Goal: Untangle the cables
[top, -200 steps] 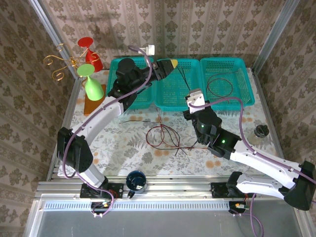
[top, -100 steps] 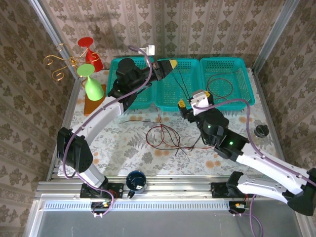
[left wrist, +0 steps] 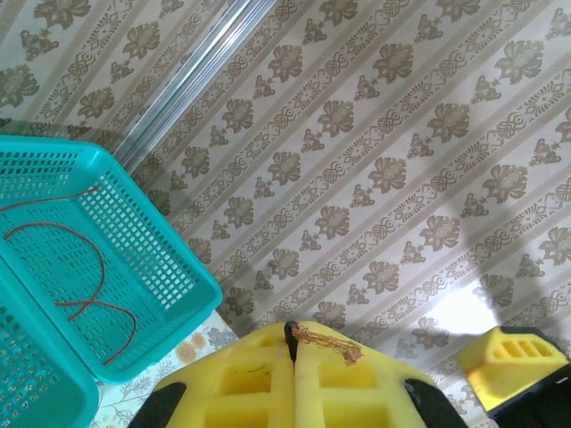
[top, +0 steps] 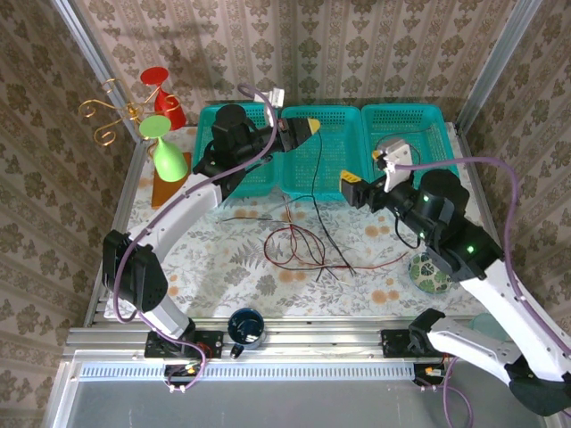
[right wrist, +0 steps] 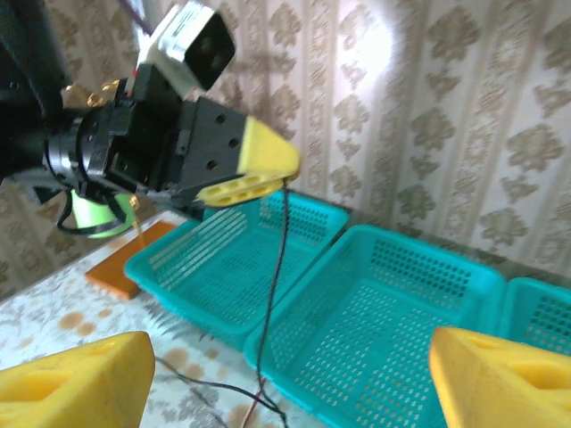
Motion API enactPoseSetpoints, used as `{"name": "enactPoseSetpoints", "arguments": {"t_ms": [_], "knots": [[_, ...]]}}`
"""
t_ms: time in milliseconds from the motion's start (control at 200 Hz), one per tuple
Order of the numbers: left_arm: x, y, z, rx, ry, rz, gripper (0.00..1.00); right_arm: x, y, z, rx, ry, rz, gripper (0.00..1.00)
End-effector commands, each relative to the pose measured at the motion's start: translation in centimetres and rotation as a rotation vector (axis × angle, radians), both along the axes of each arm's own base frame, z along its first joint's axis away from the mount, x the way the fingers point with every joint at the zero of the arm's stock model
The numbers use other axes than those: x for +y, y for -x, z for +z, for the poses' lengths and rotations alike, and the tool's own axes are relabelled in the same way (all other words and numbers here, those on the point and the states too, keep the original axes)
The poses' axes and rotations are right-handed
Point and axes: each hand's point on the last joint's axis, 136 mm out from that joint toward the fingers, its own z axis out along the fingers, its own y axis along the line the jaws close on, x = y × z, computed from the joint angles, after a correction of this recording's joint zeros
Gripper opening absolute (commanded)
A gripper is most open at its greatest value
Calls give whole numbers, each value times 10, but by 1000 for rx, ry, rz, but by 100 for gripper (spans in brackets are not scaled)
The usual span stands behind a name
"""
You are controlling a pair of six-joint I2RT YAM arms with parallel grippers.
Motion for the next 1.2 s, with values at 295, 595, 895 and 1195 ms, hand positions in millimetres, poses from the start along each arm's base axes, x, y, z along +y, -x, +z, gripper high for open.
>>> {"name": "enactPoseSetpoints", "arguments": {"t_ms": [295,595,895,1195], "knots": [[-3,27,32,-81,8,-52,0,52,-72,-24,181,-147,239,68],[-4,32,29,-83,-8,-57,0,59,-95,-31,193,-165,250,0],[49,34,32,-332,-141,121,67,39,-88,-23,178,-164,193,0],[97,66,-64,-615,-530,90,71,36,-70,-1,158,-155,235,0]]}}
